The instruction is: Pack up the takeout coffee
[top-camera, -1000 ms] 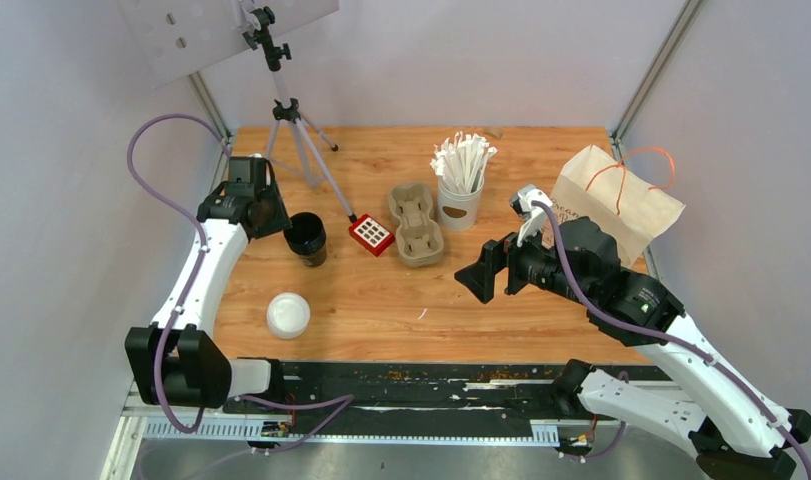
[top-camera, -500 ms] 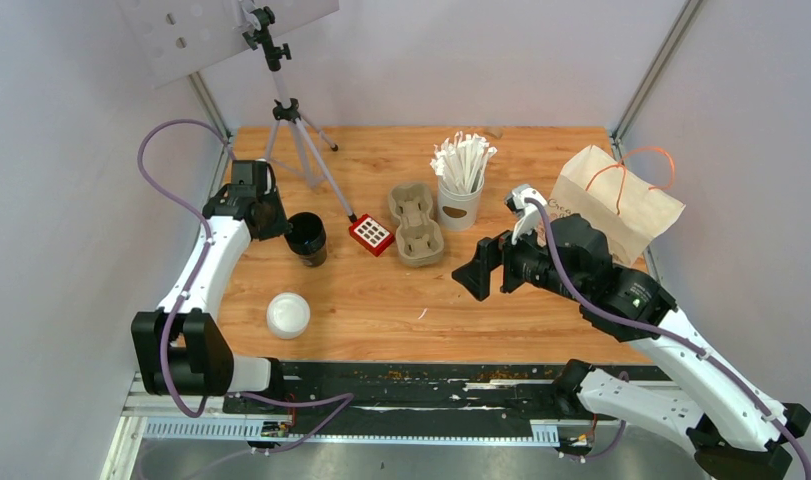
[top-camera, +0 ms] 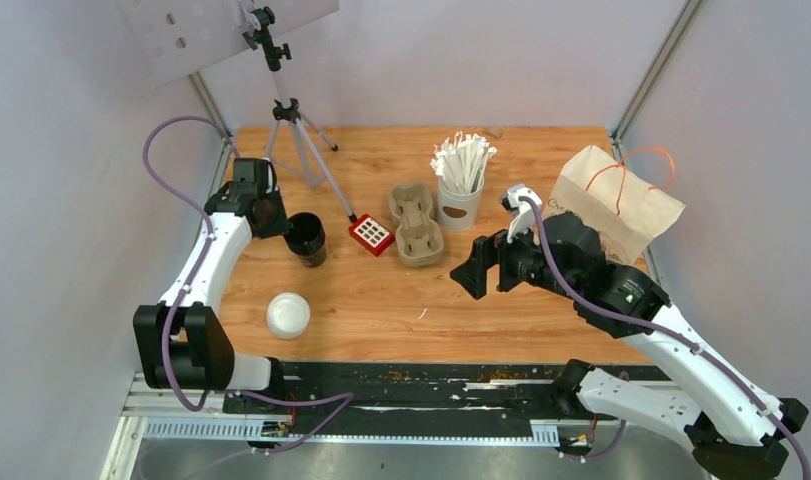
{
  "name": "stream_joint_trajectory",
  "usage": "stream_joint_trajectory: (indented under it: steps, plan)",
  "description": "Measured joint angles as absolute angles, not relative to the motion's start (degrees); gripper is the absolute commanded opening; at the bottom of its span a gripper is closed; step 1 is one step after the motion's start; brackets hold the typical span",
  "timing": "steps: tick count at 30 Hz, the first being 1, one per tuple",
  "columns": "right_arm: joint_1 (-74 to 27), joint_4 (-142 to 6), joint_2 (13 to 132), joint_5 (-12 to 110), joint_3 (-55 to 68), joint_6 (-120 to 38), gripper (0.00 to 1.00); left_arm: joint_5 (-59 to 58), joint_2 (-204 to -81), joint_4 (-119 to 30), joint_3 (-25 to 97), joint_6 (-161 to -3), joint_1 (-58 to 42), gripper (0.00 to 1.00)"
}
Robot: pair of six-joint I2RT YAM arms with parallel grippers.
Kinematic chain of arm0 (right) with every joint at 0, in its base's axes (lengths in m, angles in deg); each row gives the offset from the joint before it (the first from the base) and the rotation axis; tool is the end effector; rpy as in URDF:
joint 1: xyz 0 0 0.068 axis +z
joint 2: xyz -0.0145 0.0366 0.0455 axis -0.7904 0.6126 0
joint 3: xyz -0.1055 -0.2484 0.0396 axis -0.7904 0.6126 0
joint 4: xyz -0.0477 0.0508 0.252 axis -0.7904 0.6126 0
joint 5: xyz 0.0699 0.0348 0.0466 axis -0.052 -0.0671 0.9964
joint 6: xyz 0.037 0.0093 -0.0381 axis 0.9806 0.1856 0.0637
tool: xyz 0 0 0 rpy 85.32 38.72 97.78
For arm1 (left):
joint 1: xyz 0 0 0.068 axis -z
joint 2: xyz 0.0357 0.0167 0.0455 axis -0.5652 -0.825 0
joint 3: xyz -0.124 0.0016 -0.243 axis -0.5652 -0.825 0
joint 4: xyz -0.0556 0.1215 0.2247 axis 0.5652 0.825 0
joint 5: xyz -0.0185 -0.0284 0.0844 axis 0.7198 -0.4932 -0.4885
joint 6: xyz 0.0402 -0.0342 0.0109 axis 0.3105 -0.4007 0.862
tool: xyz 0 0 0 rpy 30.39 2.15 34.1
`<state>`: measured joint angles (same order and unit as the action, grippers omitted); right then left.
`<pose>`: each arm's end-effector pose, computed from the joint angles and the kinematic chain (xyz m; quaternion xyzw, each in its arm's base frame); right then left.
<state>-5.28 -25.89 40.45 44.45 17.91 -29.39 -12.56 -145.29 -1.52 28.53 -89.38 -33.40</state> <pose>0.1109 0.1215 0.3850 -0.2229 0.8256 0.2993 0.4232 0.2824 -0.0026 0.2840 -0.1593 0.9385 -0.0235 0.3055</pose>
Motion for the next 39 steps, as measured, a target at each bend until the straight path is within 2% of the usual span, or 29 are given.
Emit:
stream_joint_trajectory:
  steps: [7,33,39]
  plan:
    - [-5.28,-25.89,40.90,44.43,18.52,-29.15,0.89,-11.90,-145.93,-1.06,29.82,-88.00,-33.40,0.00]
    - [-5.28,-26.59,41.76,44.17,22.30,-27.66,0.88,-9.94,-146.84,4.95,37.34,-87.06,-33.40,0.00]
    - [-5.28,-26.42,41.43,43.16,22.24,-27.66,0.88,-9.33,-146.84,8.53,44.77,-87.09,-33.44,0.00]
